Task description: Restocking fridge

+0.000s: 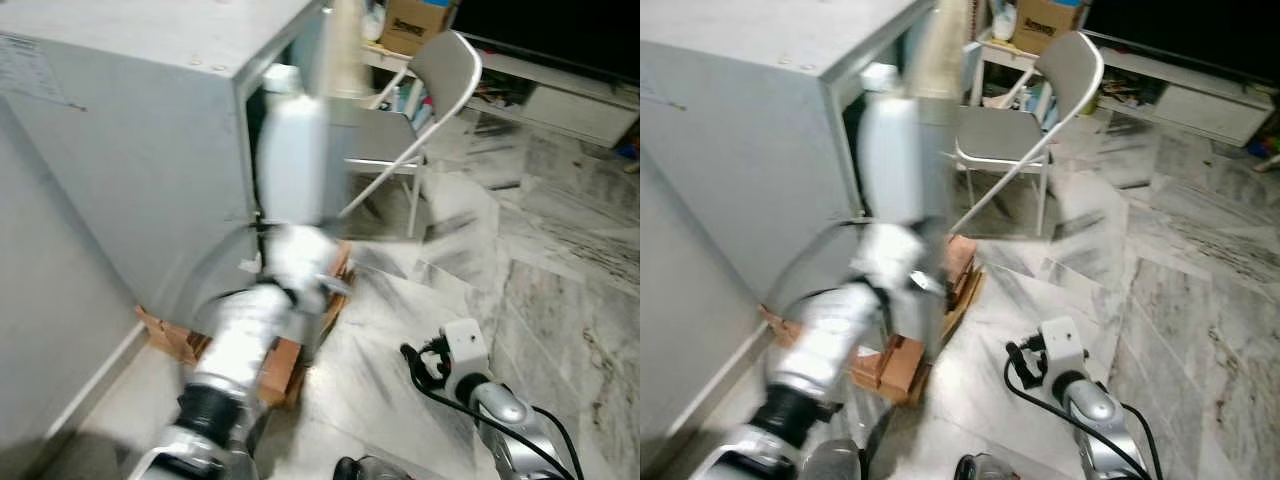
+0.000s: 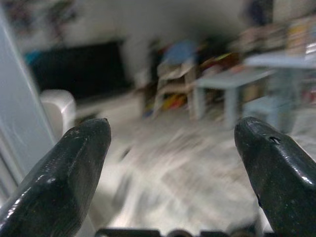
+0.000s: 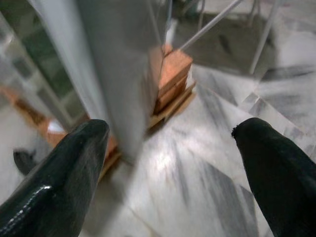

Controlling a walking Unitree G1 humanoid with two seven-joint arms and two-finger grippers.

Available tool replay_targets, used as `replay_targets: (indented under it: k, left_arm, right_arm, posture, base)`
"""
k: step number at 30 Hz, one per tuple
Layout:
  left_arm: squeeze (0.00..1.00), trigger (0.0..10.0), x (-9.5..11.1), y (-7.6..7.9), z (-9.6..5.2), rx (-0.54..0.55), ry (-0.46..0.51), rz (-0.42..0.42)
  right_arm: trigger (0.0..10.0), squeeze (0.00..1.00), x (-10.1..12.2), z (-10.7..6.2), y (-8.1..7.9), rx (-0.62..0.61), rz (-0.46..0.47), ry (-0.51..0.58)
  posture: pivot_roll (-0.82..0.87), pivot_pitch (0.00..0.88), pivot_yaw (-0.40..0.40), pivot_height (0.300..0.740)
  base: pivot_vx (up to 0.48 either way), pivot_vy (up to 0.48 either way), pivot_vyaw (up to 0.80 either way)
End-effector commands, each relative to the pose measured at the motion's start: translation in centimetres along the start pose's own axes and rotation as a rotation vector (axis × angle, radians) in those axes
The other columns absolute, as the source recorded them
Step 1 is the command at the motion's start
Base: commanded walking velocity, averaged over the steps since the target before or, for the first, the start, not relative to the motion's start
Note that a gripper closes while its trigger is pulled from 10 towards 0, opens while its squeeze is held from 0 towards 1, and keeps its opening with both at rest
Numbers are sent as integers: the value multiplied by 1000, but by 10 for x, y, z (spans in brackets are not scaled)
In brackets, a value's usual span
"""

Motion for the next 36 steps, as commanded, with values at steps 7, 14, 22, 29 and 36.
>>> replay_targets:
  k: [7, 14, 22, 29, 36]
  left_arm:
    - [0, 10000, -36, -72, -63, 312, -167, 2]
    - [0, 10000, -57, -87, -129, 490, -289, 24]
    - [0, 10000, -66, -73, -191, 670, -379, 8]
    - [0, 10000, -75, -61, -212, 738, -437, -26]
    - [0, 10000, -74, -67, -207, 747, -434, -12]
  right_arm:
    - [10000, 0, -32, 0, 7, -29, 28, -82]
    - [10000, 0, -21, 7, 13, -28, 50, 12]
    - [10000, 0, 48, 12, 4, -18, 92, 298]
    - [10000, 0, 76, 11, -12, 3, 69, 384]
    - [10000, 0, 77, 9, -17, 0, 62, 373]
  posture:
    - [88, 0, -65, 740]
    - [108, 0, -62, 740]
    - [132, 4, -64, 740]
    - [122, 0, -69, 740]
    - [124, 0, -82, 740]
  base:
    - [0, 0, 0]
    - [0, 0, 0]
    - [0, -244, 0]
    - [178, -377, -629]
    - [349, -325, -800]
Point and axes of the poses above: a point about 5 cm out from each wrist's last joint towards the gripper, its own z axis pointing out of the wrist towards the gripper, its own x axis along the axis of the wrist's last joint, y = z × x, the point moved 3 cm from there along z, pointing out of the wrist towards the gripper, and after that the axes turned 2 degrees about z, right-handed, at the moved point
